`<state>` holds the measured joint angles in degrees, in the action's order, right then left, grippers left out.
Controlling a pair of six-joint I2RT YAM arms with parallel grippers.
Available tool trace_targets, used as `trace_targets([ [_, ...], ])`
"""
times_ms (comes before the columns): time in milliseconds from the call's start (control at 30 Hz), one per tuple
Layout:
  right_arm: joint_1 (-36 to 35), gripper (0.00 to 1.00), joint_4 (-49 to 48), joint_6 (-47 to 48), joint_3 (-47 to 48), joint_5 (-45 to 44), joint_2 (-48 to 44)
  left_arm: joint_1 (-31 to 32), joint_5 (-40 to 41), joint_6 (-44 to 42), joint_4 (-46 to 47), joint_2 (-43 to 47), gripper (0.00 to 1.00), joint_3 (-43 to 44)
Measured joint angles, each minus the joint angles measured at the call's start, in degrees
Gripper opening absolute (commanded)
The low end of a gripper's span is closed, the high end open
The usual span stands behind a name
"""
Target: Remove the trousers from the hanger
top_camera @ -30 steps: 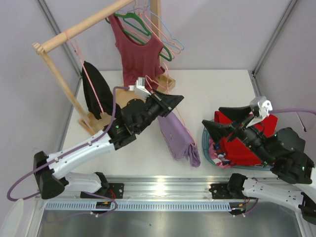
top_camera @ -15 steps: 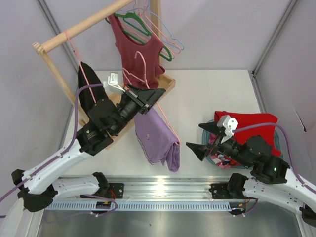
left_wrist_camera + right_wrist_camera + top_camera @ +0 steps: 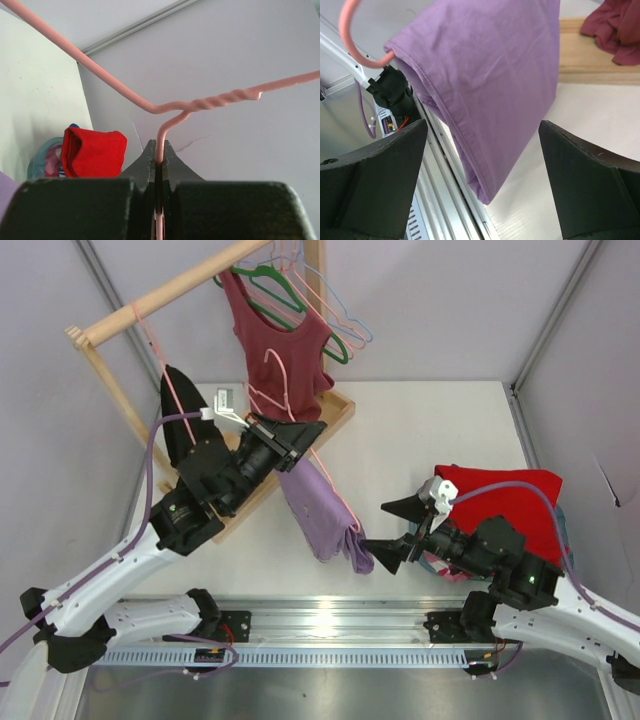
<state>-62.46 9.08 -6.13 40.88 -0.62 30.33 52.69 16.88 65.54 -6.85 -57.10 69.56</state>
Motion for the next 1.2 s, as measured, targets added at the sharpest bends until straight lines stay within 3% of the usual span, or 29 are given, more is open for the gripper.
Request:
trace_targets([
  [700, -4.3, 0.98, -6.2, 4.3, -0.7, -13.6, 10.7, -0.1, 4.3, 0.0, -0.2, -0.7, 0.0, -0.1],
  [1200, -4.6, 0.99, -11.9, 3.3, -0.8, -13.1, 10.9, -0.1, 4.6, 0.1, 1.9, -0.9, 0.0, -1.1],
])
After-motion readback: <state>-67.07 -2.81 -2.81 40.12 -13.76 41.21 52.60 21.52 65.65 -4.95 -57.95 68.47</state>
